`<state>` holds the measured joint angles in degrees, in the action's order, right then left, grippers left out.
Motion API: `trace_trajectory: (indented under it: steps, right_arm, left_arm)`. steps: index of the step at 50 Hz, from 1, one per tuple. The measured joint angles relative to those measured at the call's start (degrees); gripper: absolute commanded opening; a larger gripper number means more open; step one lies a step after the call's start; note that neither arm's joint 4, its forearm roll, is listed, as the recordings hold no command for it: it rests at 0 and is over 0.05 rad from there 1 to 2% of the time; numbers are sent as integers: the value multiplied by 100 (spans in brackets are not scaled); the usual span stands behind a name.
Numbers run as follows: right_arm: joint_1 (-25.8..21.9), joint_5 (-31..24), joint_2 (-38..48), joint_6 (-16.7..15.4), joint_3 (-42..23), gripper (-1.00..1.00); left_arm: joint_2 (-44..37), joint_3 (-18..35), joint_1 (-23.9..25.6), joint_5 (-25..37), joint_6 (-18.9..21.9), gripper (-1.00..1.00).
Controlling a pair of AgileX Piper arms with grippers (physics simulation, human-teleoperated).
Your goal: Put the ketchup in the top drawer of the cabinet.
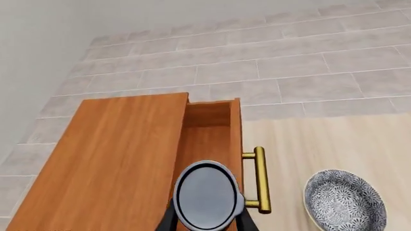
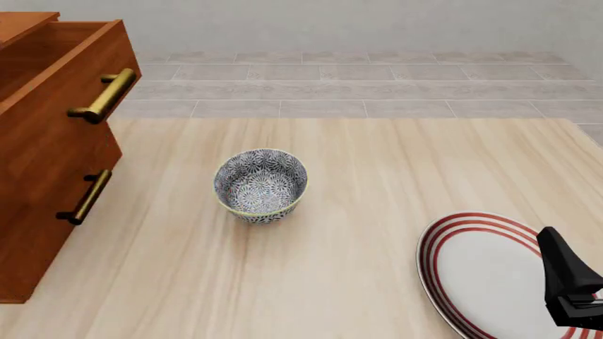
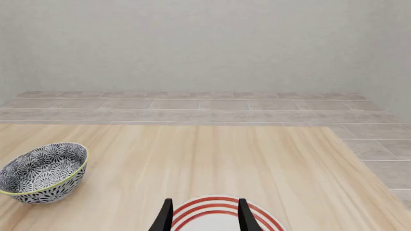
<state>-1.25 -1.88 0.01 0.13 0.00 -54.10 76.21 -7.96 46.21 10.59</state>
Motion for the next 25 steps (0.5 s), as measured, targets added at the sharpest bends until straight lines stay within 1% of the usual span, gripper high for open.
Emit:
trace_trajectory:
  steps: [5, 16, 25]
  right_arm:
    - [0, 0, 0, 0, 0, 100]
    - [0, 0, 0, 0, 0, 100]
    - [0, 0, 0, 0, 0, 100]
  left_arm:
    - [-82, -67, -99, -64, 9, -100]
    - [-166, -499, -194, -265, 40, -100]
    - [-203, -695, -231, -340, 68, -100]
